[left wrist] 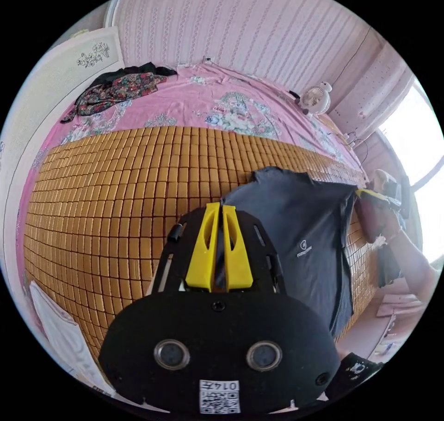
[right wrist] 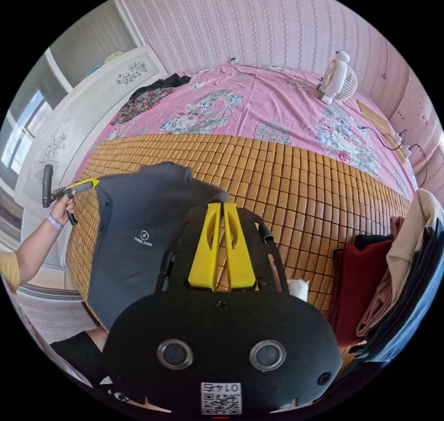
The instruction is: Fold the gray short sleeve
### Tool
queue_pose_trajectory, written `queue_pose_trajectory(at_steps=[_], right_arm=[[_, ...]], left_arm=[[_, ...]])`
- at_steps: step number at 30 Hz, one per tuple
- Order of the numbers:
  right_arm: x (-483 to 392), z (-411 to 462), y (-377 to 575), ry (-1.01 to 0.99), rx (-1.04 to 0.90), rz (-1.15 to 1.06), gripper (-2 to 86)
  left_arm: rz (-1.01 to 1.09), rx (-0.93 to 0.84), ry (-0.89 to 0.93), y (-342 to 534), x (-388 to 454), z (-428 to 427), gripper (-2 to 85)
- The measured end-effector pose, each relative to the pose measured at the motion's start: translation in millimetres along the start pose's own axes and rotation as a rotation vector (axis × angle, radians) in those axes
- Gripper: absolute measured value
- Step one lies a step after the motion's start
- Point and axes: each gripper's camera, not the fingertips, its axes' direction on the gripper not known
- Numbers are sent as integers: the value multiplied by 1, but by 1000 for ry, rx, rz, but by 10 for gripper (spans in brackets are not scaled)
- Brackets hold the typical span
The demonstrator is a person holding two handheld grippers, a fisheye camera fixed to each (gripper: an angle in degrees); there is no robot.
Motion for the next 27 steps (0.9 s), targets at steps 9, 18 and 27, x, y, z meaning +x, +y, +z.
queue_pose_trajectory(at_steps=[9, 18, 27], right_arm=[[-26, -137, 120, -159, 40, -168, 3], [-39, -110, 296, -197, -372, 99, 53], [-111, -110, 290, -94, -369, -13, 75]], left_arm=[[158, 99, 268, 124, 15, -96, -4], [-196, -274, 163, 332, 13, -79, 57], [-33, -231, 138, 344, 104, -57, 64]])
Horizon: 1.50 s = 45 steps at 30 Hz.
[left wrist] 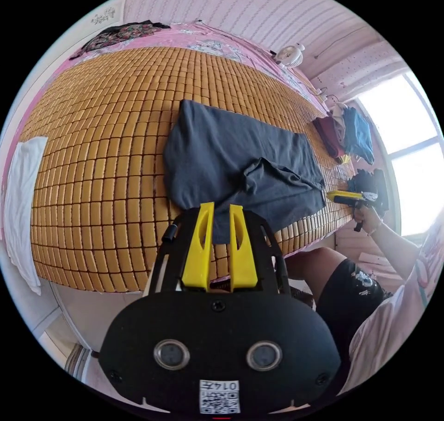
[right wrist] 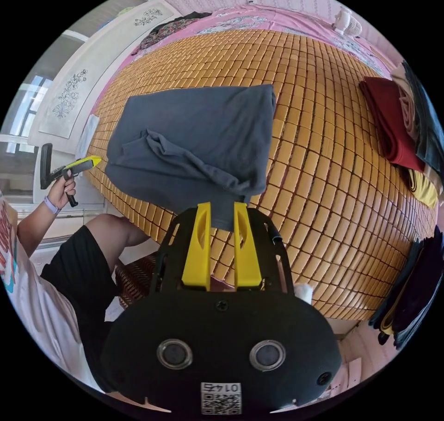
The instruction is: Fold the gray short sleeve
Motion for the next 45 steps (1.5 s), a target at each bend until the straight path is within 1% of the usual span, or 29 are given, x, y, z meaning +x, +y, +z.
queue_pose_trajectory(at_steps=[1, 3, 4, 5, 6, 7, 13, 15, 18, 23, 25, 28, 30, 31, 33, 36, 38, 41, 43, 44, 45], right_arm=[[-4, 3, 0, 19, -12, -8, 73], [-15, 16, 3, 132, -69, -31, 52], [-18, 19, 5, 158, -82, -34, 51], [-24, 16, 10, 161, -42, -64, 49], [-26, 13, 14, 161, -23, -65, 46], [-27, 11, 16, 155, -14, -61, 45], [-41, -3, 28, 154, 28, -73, 11], [-49, -8, 35, 174, 55, -90, 5], [-55, -16, 48, 168, 106, -76, 1], [-79, -27, 85, 172, 97, -78, 2], [-87, -32, 104, 167, 89, -67, 6], [-101, -47, 129, 184, 107, -27, 28], [-116, -67, 136, 199, 185, -30, 40], [-120, -71, 135, 190, 207, -36, 43], [-142, -84, 117, 97, 284, -84, 56], [-179, -82, 75, 25, 319, -183, 81], [-198, -73, 45, 33, 299, -222, 93], [-214, -53, 1, 98, 244, -214, 86], [-216, -42, -17, 119, 216, -202, 43], [-216, -37, -24, 114, 191, -207, 28], [-215, -36, -26, 87, 174, -223, 18]], left_arm=[[18, -9, -9, 1, 6, 5, 65], [95, -65, -87, 9, 27, 30, 63], [110, -83, -109, 11, 31, 35, 63], [126, -136, -159, 16, 36, 48, 54], [147, -93, -185, 22, 42, 48, 49], [157, -92, -192, 24, 44, 49, 47], [202, -69, -167, 44, 64, 53, -2], [246, -58, -204, 52, 76, 55, -6], [256, -32, -212, 66, 86, 54, -8], [288, -37, -256, 97, 107, 47, -5], [262, -60, -247, 108, 113, 40, -2], [198, 20, -193, 130, 121, 15, 7], [195, 80, -162, 140, 129, 1, 17], [200, 93, -155, 141, 132, 0, 19], [214, 122, -115, 135, 143, 2, 38], [235, 189, -78, 120, 160, 11, 59], [220, 203, -85, 108, 167, 22, 72], [180, 138, -73, 88, 171, 45, 75], [178, 78, -90, 80, 173, 61, 62], [179, 27, -117, 77, 174, 72, 43], [202, 25, -97, 77, 176, 75, 14]])
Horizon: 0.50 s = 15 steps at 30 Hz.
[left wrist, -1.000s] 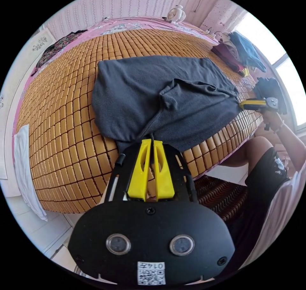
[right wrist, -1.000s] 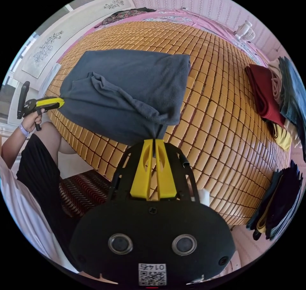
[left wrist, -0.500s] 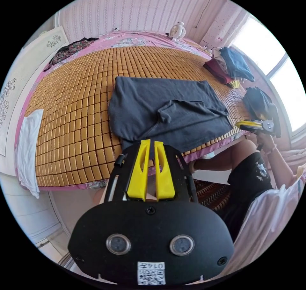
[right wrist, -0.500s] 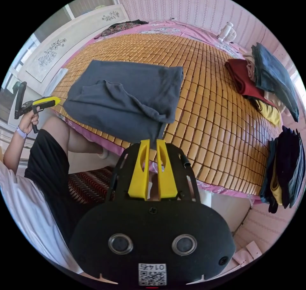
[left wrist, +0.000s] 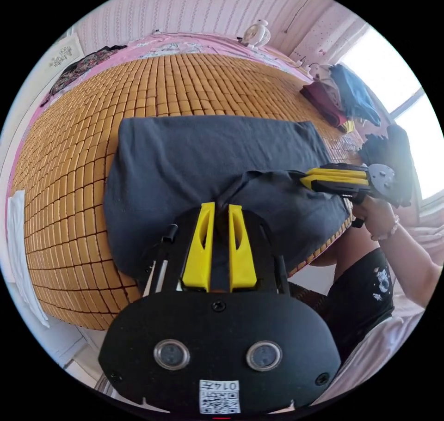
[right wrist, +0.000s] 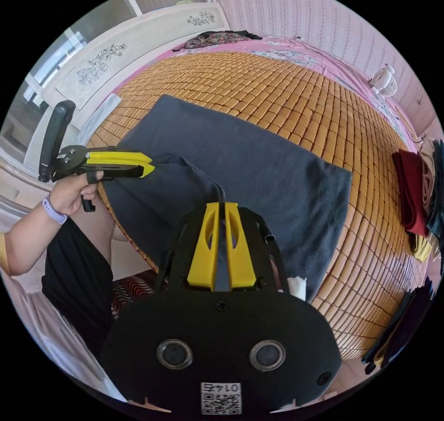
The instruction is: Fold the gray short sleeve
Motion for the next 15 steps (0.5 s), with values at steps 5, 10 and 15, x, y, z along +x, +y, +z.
queue_pose_trajectory(at_steps=[5, 10, 15], right_arm=[[-16, -39, 27, -203, 5, -213, 20], [-40, -59, 60, -221, -142, -347, 61], [-54, -65, 11, -72, -127, -330, 14]], left_arm=[[152, 12, 78, 25, 24, -31, 9], [202, -93, 129, 67, 46, -55, 40], [222, 18, 118, 71, 82, -68, 34]])
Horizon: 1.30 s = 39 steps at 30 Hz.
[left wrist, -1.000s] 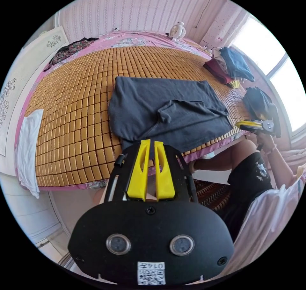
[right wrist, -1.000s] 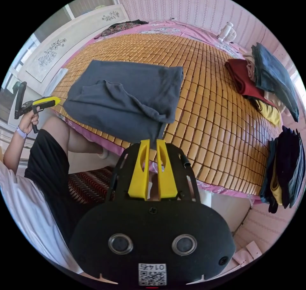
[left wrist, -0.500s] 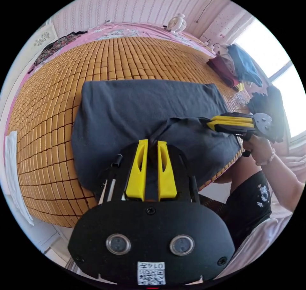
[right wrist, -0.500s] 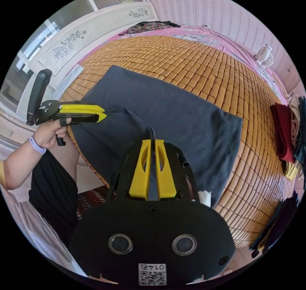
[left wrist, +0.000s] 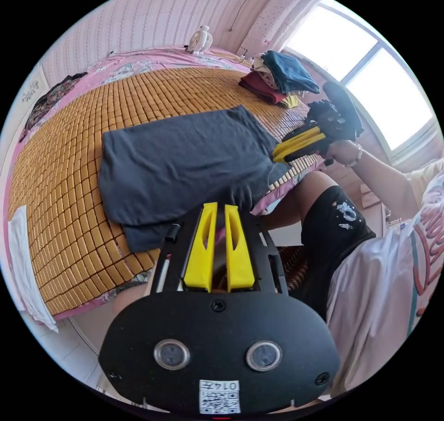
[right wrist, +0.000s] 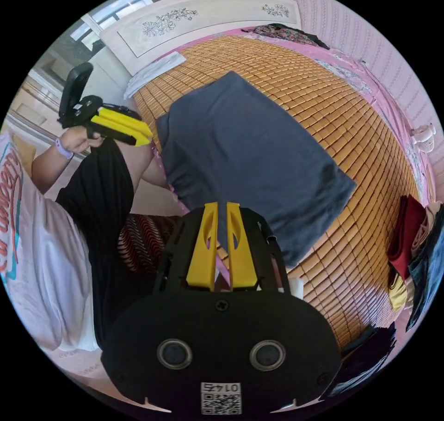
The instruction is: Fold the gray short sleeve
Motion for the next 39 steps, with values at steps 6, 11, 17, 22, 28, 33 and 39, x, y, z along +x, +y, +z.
queue_pose_trajectory(at_steps=[6, 11, 17, 22, 28, 33, 39], right_arm=[[11, 27, -125, 165, 1, -16, -5], [14, 67, -191, 293, -122, -88, -5], [21, 85, -212, 256, -301, -187, -7], [45, 92, -225, 306, -311, -149, -6], [79, 63, -174, 194, -109, -16, -6], [112, 3, 0, 87, 105, 290, 13], [113, 28, 185, 41, 48, 627, 95]], left_arm=[[69, 18, 30, -30, 43, 58, 40], [121, -3, -84, -32, 63, 80, 13], [129, 54, -58, -28, 78, 80, -3], [155, 61, -49, -30, 94, 79, -8], [176, 59, -40, -32, 110, 76, 16], [242, 194, 14, -35, 136, 56, 60], [348, 290, 39, -59, 185, 53, 107]])
